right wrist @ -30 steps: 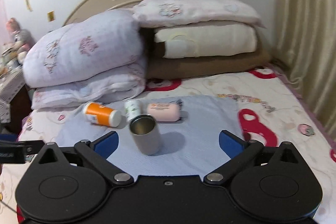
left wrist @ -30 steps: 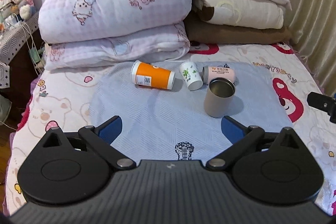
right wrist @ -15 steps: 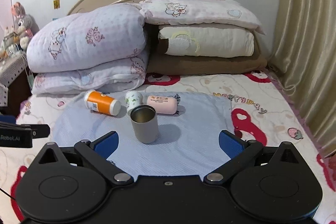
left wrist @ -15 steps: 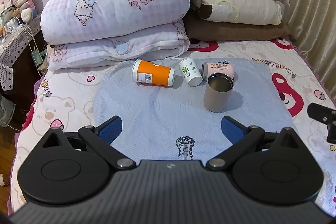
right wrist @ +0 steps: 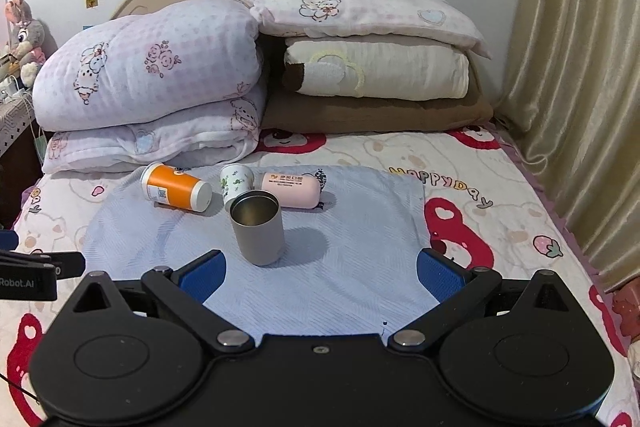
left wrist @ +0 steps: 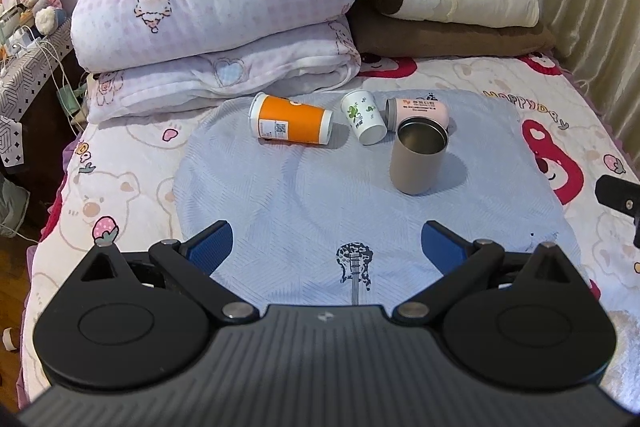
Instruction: Flip cup upright
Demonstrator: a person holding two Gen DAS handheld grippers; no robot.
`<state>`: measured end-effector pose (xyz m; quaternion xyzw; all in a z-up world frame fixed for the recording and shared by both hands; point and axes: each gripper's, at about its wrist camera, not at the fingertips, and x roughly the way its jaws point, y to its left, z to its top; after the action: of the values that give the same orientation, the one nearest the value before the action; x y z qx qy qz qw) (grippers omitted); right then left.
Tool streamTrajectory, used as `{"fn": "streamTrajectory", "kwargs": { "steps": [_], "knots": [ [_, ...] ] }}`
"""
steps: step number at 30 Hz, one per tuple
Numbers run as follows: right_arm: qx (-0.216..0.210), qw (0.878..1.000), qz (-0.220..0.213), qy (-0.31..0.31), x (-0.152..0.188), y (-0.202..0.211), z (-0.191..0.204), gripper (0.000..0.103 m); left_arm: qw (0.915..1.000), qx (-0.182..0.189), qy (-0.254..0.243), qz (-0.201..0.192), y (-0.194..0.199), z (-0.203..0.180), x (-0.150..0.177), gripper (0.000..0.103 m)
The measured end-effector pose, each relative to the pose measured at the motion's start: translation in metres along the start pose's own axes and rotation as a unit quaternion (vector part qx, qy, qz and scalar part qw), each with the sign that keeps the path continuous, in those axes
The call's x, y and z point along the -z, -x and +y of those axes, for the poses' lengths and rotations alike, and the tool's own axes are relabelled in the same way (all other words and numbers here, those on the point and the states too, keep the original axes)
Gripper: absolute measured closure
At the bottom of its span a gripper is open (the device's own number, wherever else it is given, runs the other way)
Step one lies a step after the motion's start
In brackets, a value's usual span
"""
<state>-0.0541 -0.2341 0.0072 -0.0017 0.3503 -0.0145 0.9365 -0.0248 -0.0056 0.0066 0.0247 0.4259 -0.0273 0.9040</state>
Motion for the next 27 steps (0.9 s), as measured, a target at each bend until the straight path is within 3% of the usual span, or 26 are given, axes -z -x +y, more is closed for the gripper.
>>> {"fn": "streamTrajectory", "kwargs": {
  "steps": [27],
  "knots": [
    [0.01, 1.0, 0.009, 0.007, 0.0016, -0.0072, -0.0053, 0.0, 0.9999, 0.005, -0.008, 0.007, -0.0056, -0.0045, 0.0029, 0.001]
  ]
}}
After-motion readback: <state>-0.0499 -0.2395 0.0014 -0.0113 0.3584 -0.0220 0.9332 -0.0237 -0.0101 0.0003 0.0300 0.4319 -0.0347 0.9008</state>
